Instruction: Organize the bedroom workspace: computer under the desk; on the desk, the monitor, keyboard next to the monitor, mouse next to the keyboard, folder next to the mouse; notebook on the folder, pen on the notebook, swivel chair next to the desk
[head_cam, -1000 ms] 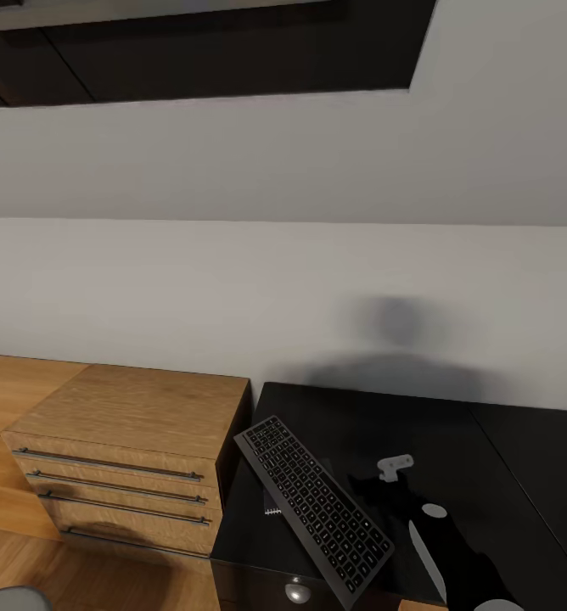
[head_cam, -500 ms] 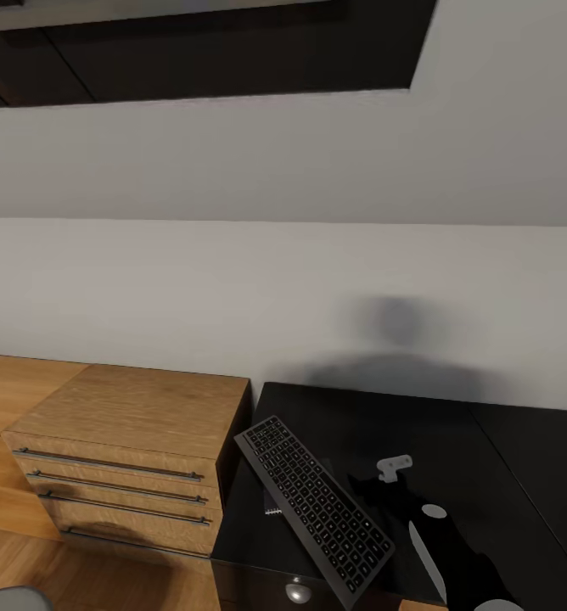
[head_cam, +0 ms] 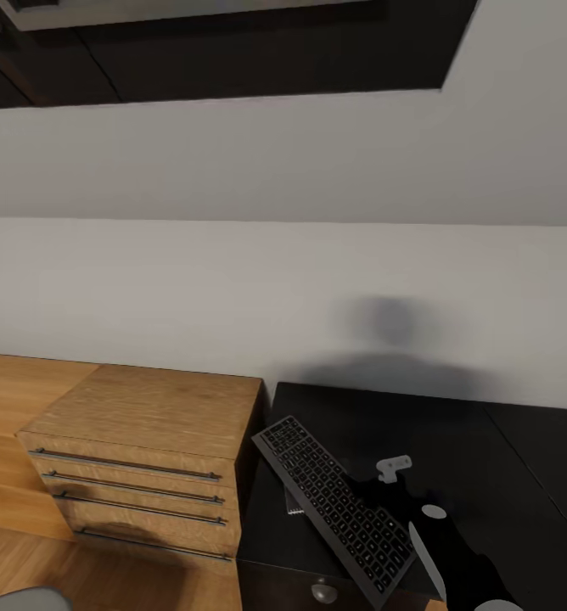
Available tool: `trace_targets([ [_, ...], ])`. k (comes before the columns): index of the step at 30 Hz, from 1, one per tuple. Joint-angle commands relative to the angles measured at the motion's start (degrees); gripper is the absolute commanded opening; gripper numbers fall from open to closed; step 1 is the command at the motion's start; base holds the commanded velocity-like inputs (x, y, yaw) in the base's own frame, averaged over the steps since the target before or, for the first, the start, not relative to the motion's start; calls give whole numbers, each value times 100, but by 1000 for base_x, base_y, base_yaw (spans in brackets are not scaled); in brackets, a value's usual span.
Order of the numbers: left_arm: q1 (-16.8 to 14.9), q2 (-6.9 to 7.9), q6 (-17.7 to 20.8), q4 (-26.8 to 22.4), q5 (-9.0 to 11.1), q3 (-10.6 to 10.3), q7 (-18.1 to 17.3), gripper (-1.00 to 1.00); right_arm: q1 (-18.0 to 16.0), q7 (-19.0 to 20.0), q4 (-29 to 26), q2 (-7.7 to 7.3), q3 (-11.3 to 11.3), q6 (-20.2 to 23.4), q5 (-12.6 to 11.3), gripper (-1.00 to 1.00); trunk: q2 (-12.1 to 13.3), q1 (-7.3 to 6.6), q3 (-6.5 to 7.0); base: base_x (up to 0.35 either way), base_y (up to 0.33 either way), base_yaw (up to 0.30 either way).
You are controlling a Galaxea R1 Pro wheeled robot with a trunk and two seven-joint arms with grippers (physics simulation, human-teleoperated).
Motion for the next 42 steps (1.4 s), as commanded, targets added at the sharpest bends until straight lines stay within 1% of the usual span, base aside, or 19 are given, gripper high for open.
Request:
trace_targets([
  [1, -4, 1, -19, 1, 49, -45, 24, 100, -2, 74, -9, 1, -13, 32, 34, 100, -5, 0, -7, 0, 23, 0],
  [7, -4, 1, -19, 0, 49, -46, 24, 100, -2, 220, 42, 2, -13, 27, 34, 100, -5, 0, -7, 0, 11, 0],
  [14, -4, 1, -24, 0, 49, -45, 24, 100, -2, 283, 119, 6, -11, 43, 34, 100, -5, 0, -7, 0, 3, 0],
  [26, -4, 1, -35, 1, 48, -46, 24, 100, -9, 294, 659, 8, -20, 70, 27, 100, -5, 0, -7, 0, 0, 0],
  [42, -4, 1, -45, 0, 46, -45, 24, 100, -11, 276, 767, 17, -4, 61, 34, 100, -5, 0, -7, 0, 0, 0],
])
